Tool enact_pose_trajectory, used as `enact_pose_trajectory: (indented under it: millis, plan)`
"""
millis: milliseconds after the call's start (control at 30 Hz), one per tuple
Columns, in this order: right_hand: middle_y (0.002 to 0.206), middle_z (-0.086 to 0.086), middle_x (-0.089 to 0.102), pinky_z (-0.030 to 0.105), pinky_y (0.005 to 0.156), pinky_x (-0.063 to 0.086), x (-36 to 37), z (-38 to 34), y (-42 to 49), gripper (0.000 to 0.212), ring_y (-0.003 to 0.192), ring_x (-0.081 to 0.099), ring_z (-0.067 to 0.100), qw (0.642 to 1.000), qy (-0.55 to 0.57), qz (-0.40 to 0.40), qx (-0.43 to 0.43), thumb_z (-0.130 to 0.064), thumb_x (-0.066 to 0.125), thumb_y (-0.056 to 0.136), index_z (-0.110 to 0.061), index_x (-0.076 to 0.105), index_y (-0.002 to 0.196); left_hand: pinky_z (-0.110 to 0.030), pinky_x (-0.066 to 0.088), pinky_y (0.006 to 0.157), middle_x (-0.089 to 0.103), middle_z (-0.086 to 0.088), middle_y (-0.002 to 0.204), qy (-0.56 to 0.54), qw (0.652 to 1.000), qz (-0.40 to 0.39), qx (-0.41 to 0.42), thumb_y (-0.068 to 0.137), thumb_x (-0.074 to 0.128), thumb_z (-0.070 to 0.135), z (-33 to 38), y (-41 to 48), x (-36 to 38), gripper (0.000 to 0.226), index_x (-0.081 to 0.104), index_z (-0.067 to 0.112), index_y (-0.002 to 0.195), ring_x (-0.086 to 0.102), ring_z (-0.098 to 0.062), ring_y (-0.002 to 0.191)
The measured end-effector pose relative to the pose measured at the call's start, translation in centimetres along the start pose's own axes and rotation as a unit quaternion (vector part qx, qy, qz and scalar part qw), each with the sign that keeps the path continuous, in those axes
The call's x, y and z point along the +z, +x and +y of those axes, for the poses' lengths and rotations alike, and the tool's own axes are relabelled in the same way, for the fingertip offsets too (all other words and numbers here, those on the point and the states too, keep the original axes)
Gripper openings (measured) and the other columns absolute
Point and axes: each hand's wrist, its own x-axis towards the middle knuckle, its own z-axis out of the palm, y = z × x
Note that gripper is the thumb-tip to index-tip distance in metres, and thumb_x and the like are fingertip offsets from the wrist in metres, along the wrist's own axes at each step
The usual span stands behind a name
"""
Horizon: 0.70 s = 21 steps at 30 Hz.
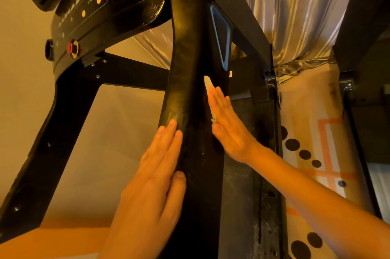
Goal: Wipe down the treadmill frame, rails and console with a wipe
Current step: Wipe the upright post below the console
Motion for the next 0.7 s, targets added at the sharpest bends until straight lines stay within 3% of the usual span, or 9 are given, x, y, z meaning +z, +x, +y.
enact_pose_trajectory:
  millis: [200,367,467,567,633,700]
  plan:
    - [0.169,0.011,0.016,0.044,0.127,-0.004,-1.8,-2.6,5.1,0.055,0.159,-0.001,0.024,0.990,-0.087,-0.078,-0.083,-0.023,0.032,0.108,-0.007,0.018,0.159,-0.008,0.003,0.114,-0.012,0.050,0.151,-0.011,1.000,-0.025,-0.005,0.093,0.036,0.040,0.6,0.3,-0.4,0.063,0.009,0.054,0.149,-0.006,0.020,0.144]
    - [0.170,-0.002,-0.003,0.042,0.128,-0.003,-3.4,-0.6,3.1,0.057,0.158,-0.005,0.025,0.963,-0.207,-0.124,-0.123,-0.037,0.021,0.112,-0.026,-0.004,0.162,0.000,-0.010,0.108,-0.027,0.049,0.146,0.015,0.999,-0.030,0.006,0.092,0.027,0.044,0.2,0.3,-0.1,0.065,-0.007,0.053,0.146,-0.019,0.021,0.140]
    - [0.168,0.010,0.017,0.045,0.127,-0.002,-3.0,-2.9,5.0,0.056,0.157,0.001,0.028,0.959,-0.193,-0.145,-0.147,-0.037,0.021,0.112,-0.011,0.017,0.161,0.000,-0.011,0.108,-0.019,0.044,0.151,0.007,1.000,-0.023,0.006,0.093,0.026,0.045,0.0,0.1,0.0,0.064,-0.006,0.050,0.147,-0.020,0.021,0.141]
    - [0.162,0.016,0.036,0.044,0.127,-0.004,-2.9,-5.0,8.4,0.052,0.156,0.014,0.032,0.937,-0.193,-0.207,-0.203,-0.030,0.031,0.109,-0.004,0.040,0.153,0.000,-0.016,0.106,-0.028,0.040,0.148,0.031,0.999,-0.015,0.001,0.090,0.012,0.056,0.0,-0.6,0.2,0.062,-0.014,0.046,0.146,-0.027,0.021,0.138]
    - [0.159,0.015,0.042,0.045,0.127,-0.002,-2.9,-5.0,8.9,0.050,0.155,0.021,0.034,0.935,-0.190,-0.213,-0.211,-0.026,0.034,0.107,-0.004,0.045,0.150,-0.005,-0.014,0.109,-0.030,0.036,0.149,0.050,0.999,-0.019,-0.009,0.085,0.003,0.058,0.1,-1.1,0.4,0.068,-0.014,0.042,0.148,-0.028,0.019,0.137]
    - [0.160,0.018,0.039,0.047,0.127,0.002,-2.8,-4.1,7.3,0.052,0.155,0.021,0.035,0.943,-0.196,-0.181,-0.199,-0.030,0.032,0.109,-0.002,0.042,0.151,-0.012,-0.006,0.113,-0.023,0.030,0.155,0.054,0.998,-0.021,-0.010,0.089,0.007,0.056,0.0,-1.7,0.5,0.068,-0.005,0.037,0.153,-0.023,0.017,0.141]
